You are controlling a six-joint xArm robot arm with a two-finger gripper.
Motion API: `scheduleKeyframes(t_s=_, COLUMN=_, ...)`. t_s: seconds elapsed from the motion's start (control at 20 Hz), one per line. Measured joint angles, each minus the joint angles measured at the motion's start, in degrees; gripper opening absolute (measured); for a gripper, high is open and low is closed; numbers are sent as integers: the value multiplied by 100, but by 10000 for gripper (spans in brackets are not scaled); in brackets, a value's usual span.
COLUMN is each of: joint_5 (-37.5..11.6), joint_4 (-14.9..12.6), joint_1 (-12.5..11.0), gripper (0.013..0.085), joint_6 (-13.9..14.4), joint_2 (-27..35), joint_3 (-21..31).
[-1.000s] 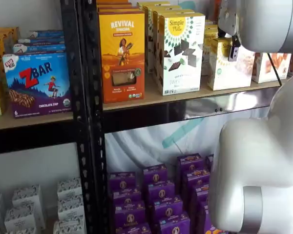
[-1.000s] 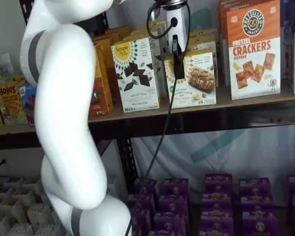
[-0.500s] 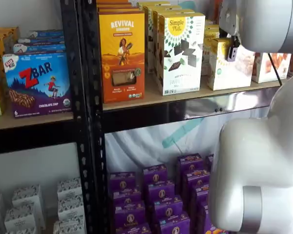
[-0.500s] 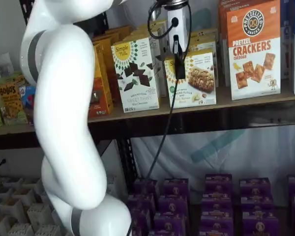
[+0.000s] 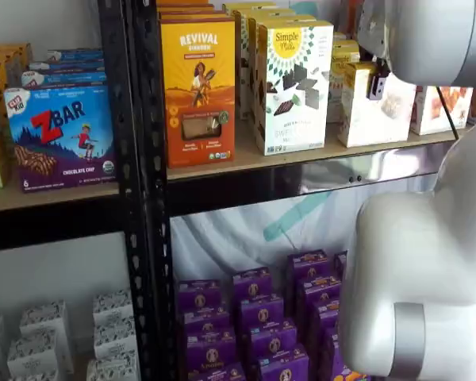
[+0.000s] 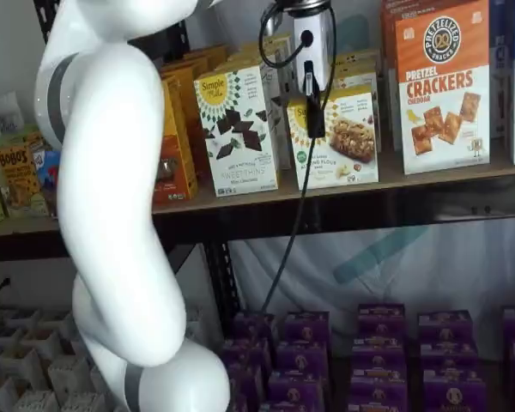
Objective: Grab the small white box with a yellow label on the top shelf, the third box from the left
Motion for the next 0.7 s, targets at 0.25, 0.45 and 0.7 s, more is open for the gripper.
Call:
scheduleKeyframes(t_s=0.25, joint_5=324, joint_4=-7, joint_1=-13, gripper=370, joint_6=5, joint_2=47, joint_3=-143)
scheduleKeyframes(t_s=0.45, joint_5=515, joint_4=44, joint_1=-52, gripper=370, joint_6=-11, joint_2=-58, joint_3=-120)
scheduleKeyframes(t_s=0.7, joint_5=881, joint_4=166, joint_1=-137, gripper=370, joint_6=-45, joint_2=-320, joint_3=-30)
